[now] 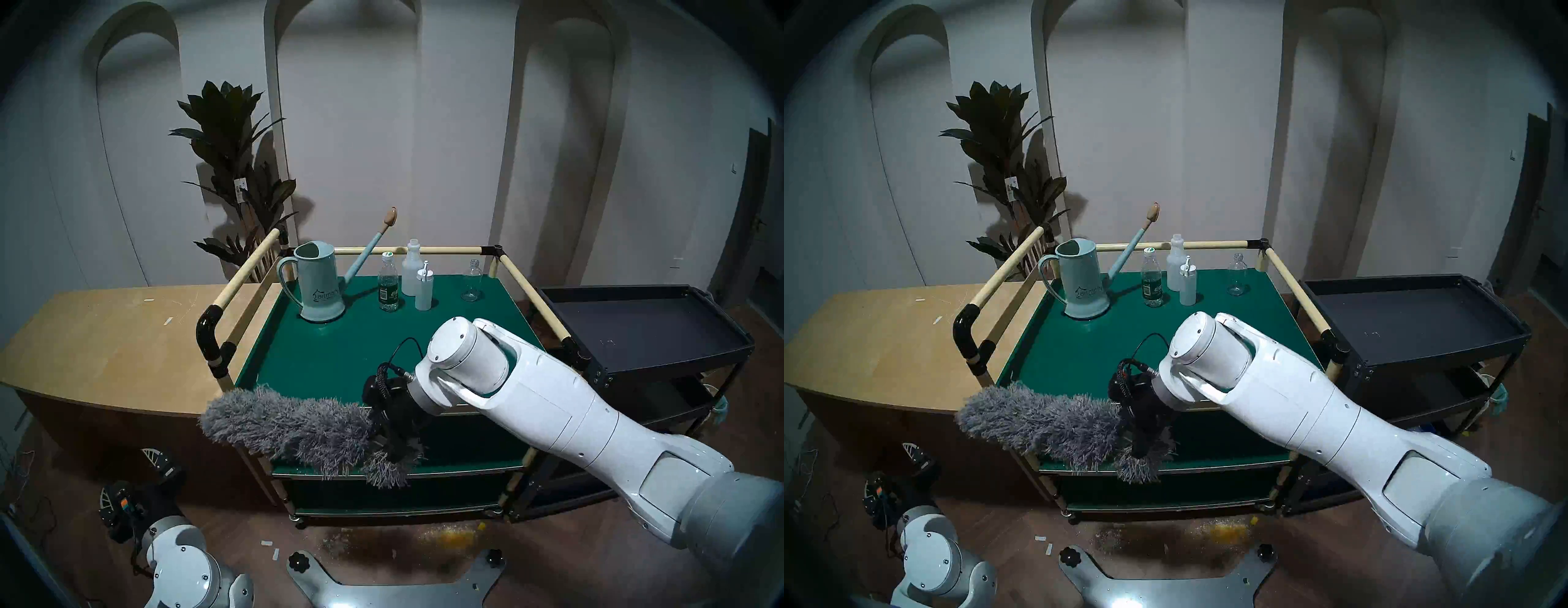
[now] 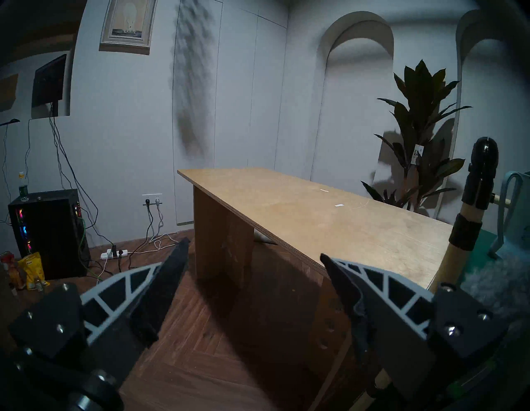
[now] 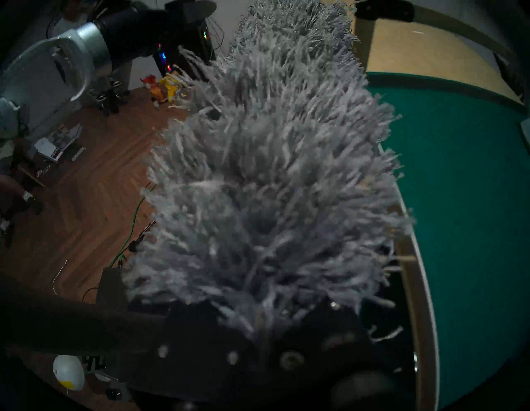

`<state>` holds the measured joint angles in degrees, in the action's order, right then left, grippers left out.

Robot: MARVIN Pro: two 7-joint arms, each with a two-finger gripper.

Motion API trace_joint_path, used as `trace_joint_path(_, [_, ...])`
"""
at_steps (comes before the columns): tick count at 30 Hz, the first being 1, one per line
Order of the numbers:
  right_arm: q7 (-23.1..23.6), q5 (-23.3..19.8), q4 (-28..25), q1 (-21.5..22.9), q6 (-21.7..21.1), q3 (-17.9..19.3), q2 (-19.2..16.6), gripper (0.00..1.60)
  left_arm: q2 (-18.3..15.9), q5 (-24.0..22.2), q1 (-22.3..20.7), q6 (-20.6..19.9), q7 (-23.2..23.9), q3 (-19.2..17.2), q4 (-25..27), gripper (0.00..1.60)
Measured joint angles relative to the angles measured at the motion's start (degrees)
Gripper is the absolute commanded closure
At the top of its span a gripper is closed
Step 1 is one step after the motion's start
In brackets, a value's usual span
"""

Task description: Dust the shelf with the duster

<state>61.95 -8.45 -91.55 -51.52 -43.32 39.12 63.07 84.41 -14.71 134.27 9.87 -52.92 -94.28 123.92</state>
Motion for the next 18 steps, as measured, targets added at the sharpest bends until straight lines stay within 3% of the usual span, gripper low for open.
trace_joint_path(18, [-10.9,-3.3,6.8,-3.7,-6.5,17.0,-8.7,1.60,-5.7,-1.5,-6.8,-4.4,9.6,2.6,-2.5,0.00])
